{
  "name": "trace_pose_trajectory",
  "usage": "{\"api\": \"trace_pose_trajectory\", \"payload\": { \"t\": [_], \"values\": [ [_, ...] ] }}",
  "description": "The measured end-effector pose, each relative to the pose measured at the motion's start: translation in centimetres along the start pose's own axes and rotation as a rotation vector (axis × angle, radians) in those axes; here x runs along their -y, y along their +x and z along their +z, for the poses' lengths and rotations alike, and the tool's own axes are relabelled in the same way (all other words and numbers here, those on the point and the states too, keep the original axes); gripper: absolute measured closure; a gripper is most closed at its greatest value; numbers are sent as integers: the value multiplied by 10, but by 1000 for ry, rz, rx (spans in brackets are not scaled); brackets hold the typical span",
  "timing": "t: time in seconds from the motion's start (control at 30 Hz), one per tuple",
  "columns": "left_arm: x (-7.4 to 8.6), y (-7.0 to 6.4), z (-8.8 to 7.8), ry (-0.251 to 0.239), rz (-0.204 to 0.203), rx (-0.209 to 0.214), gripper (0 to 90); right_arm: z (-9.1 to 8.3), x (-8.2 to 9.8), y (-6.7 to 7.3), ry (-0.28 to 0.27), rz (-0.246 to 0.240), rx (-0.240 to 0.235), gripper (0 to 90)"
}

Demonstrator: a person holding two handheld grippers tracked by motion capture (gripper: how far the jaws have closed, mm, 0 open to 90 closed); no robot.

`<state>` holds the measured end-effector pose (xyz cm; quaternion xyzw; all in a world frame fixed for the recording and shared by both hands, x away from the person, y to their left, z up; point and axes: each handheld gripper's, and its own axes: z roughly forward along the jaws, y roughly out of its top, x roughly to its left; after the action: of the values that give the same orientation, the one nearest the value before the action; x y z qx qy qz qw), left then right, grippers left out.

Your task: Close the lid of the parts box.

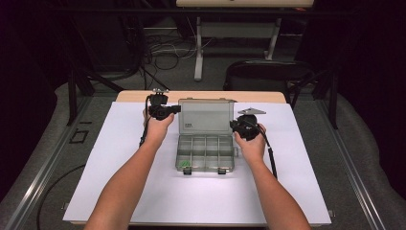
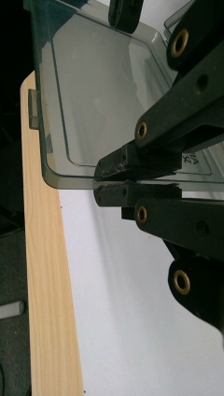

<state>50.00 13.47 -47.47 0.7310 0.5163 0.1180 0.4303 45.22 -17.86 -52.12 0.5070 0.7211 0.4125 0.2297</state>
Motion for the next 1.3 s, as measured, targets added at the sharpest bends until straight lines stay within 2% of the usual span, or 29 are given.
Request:
{"api": "trace_pose_trajectory", "payload": {
  "t": [0.13,0.2,0.43,0.5,0.57,0.67,0.83,0.97,1.1,1.3],
  "values": [
    [2,-1,-2,-12,4,0,860,-3,-5,-3,-7,18,-4,779],
    [3,-2,-3,-19,7,1,860,-5,-10,-4,-3,12,-6,777],
    [6,-3,-6,-38,12,3,861,-15,-35,-1,-47,-8,23,781],
    [6,-3,-7,-39,18,4,861,-17,-44,0,-41,-15,21,780],
    [7,-3,-7,-41,18,3,861,-17,-51,3,-46,-24,41,779],
    [8,-4,-8,-45,18,0,861,-16,-59,3,-51,-11,50,779],
    [10,-5,-9,-60,23,3,861,-14,-59,-1,-50,9,58,786],
    [11,-5,-10,-63,26,6,861,-12,-58,-3,-57,29,35,800],
    [11,-4,-10,-67,18,6,860,-11,-59,-1,-50,22,34,837],
    [11,-3,-10,-62,20,7,860,-12,-59,-1,-52,10,33,843]
  ]
}}
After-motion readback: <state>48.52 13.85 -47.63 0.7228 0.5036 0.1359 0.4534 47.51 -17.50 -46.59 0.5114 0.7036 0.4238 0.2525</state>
